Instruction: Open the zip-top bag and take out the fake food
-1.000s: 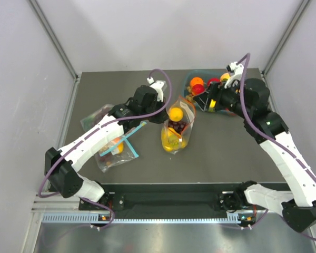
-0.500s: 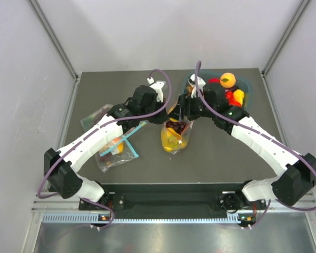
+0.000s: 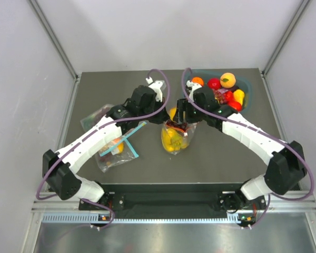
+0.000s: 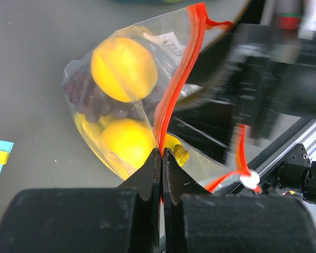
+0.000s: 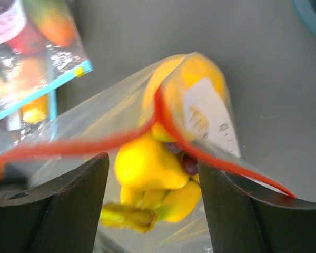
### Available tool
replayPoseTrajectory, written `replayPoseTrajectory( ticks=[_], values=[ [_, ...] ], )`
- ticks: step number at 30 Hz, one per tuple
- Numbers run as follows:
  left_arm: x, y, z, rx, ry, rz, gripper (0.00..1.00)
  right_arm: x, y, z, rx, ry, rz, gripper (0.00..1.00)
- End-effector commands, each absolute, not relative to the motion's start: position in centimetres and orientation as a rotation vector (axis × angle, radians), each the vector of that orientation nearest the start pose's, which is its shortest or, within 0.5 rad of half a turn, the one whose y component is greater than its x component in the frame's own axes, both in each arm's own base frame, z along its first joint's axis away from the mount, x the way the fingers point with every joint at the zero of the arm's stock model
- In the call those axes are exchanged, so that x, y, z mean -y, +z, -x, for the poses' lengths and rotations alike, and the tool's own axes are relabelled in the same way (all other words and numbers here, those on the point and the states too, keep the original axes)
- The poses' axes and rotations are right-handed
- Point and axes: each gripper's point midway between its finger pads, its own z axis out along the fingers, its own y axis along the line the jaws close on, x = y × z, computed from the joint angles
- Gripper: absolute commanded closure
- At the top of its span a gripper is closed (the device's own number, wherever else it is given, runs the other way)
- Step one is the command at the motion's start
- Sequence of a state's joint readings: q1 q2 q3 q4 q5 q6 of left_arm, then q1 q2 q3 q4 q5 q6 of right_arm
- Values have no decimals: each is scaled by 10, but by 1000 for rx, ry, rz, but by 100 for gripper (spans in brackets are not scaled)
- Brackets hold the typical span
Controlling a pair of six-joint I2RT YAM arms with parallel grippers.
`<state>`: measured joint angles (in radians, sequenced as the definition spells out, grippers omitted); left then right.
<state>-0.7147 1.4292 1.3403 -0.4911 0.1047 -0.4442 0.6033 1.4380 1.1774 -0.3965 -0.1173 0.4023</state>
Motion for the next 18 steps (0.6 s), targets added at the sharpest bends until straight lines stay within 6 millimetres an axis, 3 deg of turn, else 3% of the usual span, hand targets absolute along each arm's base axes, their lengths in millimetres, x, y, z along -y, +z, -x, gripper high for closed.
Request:
replayPoseTrajectory(
  ticks=[1, 10, 14, 18],
  values=[
    [308, 259, -296, -2160, -812, -362, 100, -268, 203, -339, -2219, 590, 303, 30],
    [316, 250, -299, -2180, -845, -407, 100, -285, 204, -364, -2143, 587, 306, 27],
    [319, 247, -301, -2188, -868, -418, 100, -302, 212, -362, -2126, 638, 351, 27],
    [318, 248, -307, -2182, -870, -431, 100, -312, 203, -357, -2157, 649, 390, 27]
  ],
)
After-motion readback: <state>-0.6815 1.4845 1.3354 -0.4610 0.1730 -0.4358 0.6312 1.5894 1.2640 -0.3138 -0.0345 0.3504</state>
